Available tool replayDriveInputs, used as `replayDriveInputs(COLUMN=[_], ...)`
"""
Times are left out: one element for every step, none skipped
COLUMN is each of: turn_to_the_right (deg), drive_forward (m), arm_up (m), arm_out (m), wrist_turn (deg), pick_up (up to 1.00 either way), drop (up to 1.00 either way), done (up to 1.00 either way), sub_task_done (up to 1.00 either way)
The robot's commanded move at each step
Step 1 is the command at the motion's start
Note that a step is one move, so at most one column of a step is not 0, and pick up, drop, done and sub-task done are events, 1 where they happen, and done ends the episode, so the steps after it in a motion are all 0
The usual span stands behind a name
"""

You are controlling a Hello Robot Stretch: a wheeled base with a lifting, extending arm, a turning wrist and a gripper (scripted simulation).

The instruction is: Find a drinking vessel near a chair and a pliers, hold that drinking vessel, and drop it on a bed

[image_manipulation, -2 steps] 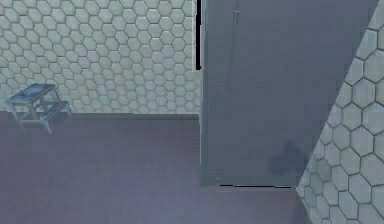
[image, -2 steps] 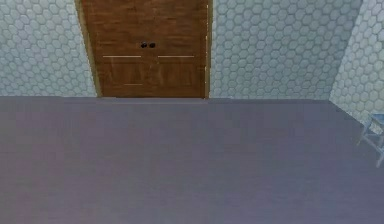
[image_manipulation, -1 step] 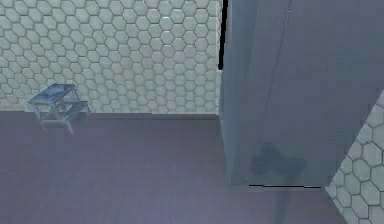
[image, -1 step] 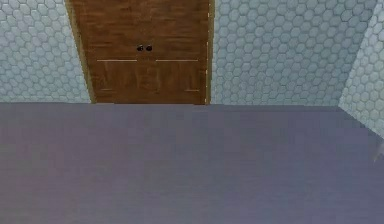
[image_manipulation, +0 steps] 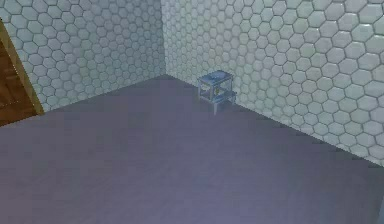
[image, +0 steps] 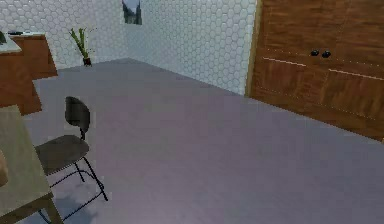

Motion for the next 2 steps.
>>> replayDriveInputs(turn_to_the_right=[0.0, -9.0], drive_forward=[1.00, 0.00], arm_up=[0.00, 0.00], arm_out=[0.00, 0.00], wrist_turn=[0.0, 0.0], pick_up=[0.00, 0.00], drop=[0.00, 0.00], done=[0.00, 0.00], sub_task_done=[0.00, 0.00])
